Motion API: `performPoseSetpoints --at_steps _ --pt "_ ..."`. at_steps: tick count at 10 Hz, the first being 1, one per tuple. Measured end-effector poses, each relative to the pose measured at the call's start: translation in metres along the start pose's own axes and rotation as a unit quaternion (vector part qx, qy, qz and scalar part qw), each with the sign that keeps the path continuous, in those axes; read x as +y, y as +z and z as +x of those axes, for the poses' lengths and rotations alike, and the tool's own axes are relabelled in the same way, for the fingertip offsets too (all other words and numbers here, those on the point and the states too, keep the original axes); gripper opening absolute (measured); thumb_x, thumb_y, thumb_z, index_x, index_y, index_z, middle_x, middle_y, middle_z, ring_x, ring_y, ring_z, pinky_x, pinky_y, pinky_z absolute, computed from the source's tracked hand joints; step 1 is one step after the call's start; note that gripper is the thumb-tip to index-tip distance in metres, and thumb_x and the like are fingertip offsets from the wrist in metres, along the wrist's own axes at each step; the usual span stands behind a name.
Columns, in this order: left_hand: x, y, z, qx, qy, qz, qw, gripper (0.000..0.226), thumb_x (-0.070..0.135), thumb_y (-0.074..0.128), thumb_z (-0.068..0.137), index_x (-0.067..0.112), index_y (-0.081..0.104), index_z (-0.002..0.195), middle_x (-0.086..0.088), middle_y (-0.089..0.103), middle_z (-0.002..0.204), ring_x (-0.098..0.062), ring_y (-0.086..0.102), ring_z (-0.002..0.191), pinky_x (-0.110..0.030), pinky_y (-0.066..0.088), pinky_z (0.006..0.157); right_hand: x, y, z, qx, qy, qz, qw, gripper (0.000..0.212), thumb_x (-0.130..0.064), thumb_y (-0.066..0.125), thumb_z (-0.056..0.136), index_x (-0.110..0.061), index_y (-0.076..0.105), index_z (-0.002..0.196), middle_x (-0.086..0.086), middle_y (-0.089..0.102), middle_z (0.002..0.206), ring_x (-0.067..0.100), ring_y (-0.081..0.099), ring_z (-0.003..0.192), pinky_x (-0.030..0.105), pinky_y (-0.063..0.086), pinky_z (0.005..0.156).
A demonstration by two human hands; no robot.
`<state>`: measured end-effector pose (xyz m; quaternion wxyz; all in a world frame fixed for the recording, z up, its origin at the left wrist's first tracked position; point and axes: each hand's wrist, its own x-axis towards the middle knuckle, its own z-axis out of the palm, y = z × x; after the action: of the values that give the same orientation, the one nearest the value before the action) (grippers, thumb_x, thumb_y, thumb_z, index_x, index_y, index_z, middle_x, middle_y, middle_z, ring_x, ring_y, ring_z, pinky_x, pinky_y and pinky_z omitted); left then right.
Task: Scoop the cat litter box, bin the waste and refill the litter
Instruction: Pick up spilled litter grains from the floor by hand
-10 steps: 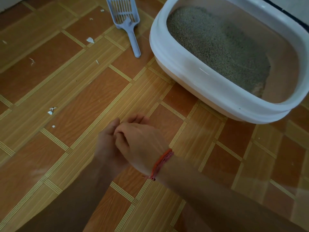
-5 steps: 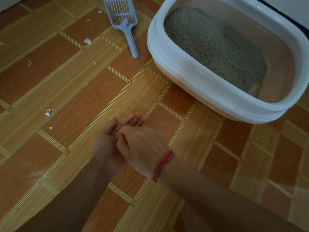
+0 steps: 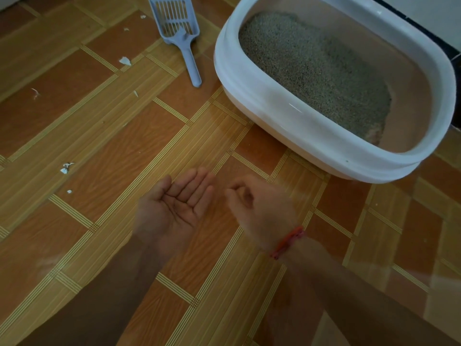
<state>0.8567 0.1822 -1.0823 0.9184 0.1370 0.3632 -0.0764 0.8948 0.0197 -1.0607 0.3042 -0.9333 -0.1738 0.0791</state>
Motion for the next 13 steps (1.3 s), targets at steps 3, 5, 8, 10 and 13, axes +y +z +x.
performPoseSetpoints --at_steps 3,5,8,10,13 --pt "-0.002 0.008 -0.003 0.004 -0.004 0.000 1.000 0.057 0.029 0.034 0.104 -0.003 0.077 0.086 -0.017 0.073 0.110 -0.030 0.071 0.103 -0.042 0.060 0.081 0.051 -0.006 -0.002 -0.036 0.117 -0.065 0.990 0.012 -0.035 0.056 0.096 -0.031 0.067 0.098 -0.023 0.054 0.075 -0.004 0.053 0.070 0.010 0.039 0.063" --pt "-0.003 0.008 -0.002 0.006 0.002 0.007 1.000 0.055 0.029 0.035 0.103 -0.004 0.077 0.089 -0.018 0.072 0.111 -0.031 0.070 0.104 -0.042 0.060 0.081 0.052 -0.003 0.004 -0.041 0.131 -0.076 0.988 0.009 -0.039 0.053 0.097 -0.034 0.061 0.097 -0.022 0.047 0.066 -0.007 0.045 0.062 0.009 0.026 0.056" --pt "-0.001 0.007 -0.003 0.017 0.001 0.003 1.000 0.056 0.029 0.034 0.104 -0.004 0.077 0.089 -0.018 0.072 0.113 -0.031 0.071 0.103 -0.043 0.059 0.082 0.053 -0.002 0.011 -0.028 0.145 -0.071 0.986 0.012 -0.037 0.056 0.095 -0.030 0.065 0.098 -0.021 0.053 0.070 -0.005 0.050 0.068 0.007 0.025 0.055" --pt "-0.002 0.006 -0.002 0.019 0.002 -0.001 1.000 0.056 0.029 0.035 0.104 -0.004 0.077 0.089 -0.017 0.072 0.113 -0.031 0.071 0.103 -0.043 0.059 0.082 0.054 0.001 0.013 -0.024 0.136 -0.054 0.989 0.012 -0.036 0.058 0.095 -0.030 0.067 0.100 -0.022 0.046 0.064 -0.006 0.046 0.063 0.012 0.028 0.056" --pt "0.000 0.004 -0.004 0.015 0.003 0.001 1.000 0.057 0.030 0.034 0.104 -0.004 0.077 0.089 -0.018 0.071 0.114 -0.031 0.070 0.104 -0.043 0.059 0.082 0.050 0.001 0.014 -0.049 0.127 -0.060 0.989 0.014 -0.034 0.049 0.099 -0.029 0.062 0.096 -0.013 0.063 0.079 0.004 0.058 0.073 0.017 0.042 0.058"
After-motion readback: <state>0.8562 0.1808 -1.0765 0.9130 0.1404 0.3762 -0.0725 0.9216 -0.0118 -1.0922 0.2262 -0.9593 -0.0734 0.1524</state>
